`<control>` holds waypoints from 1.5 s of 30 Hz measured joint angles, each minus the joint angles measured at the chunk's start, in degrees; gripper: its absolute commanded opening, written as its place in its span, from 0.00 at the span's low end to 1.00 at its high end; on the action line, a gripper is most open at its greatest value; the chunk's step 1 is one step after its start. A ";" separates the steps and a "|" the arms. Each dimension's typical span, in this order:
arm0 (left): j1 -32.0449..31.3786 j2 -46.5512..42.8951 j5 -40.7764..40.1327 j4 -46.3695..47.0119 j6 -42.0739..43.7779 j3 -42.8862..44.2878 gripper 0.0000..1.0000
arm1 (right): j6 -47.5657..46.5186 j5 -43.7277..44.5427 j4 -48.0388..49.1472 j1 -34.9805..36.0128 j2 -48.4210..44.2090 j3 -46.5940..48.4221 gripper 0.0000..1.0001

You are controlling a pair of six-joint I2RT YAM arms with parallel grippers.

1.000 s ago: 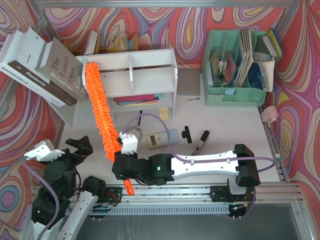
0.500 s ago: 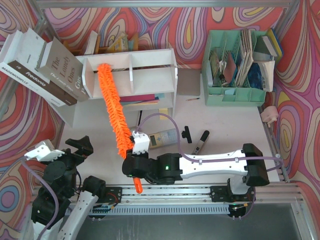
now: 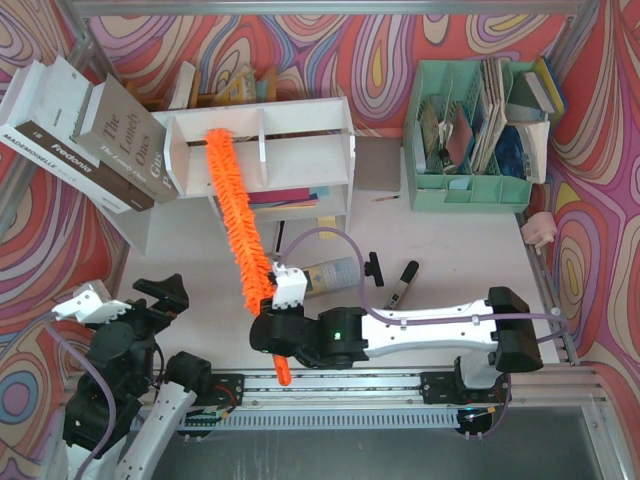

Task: Dust the bookshelf with a duster

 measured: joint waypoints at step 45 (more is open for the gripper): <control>-0.42 -0.72 0.15 -0.96 -0.83 -0.07 0.98 | 1.46 1.22 0.04 -0.35 0.55 0.22 0.00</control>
